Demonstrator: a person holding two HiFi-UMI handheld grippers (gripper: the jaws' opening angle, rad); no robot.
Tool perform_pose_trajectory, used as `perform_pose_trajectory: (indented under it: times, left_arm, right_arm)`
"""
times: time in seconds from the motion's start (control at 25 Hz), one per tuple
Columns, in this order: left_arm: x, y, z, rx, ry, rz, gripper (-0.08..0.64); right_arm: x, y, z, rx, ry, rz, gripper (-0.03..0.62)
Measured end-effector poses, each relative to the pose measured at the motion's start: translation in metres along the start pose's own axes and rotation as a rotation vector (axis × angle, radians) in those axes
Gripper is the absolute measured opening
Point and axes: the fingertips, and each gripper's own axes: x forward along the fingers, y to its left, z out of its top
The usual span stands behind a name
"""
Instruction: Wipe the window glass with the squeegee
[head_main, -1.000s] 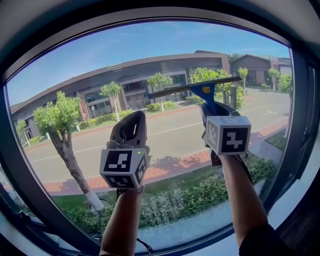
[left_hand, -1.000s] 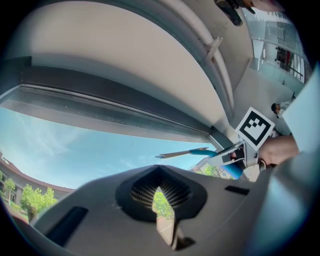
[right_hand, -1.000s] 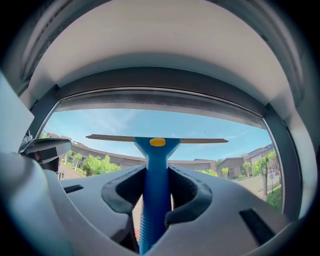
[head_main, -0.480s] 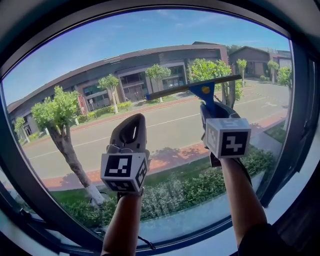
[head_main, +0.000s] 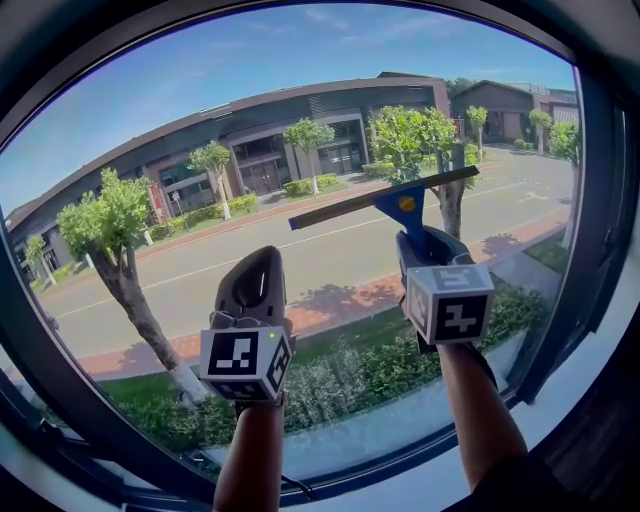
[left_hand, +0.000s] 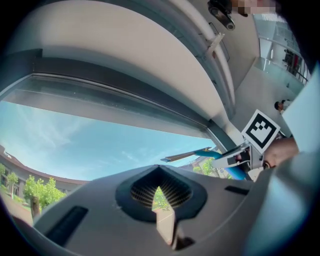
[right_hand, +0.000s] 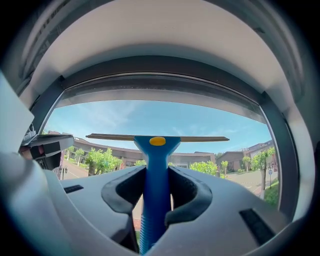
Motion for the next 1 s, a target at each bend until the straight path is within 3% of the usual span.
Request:
perform_pose_trajectory:
  times: [1.0]
  left_arm:
    - [-0.030,-0.024,-0.073,-0.066,0.092,-0.034,0.002]
  right_arm:
    - [-0.022,0.012,-0.095,-0.005,0.058,-0.005,0.135]
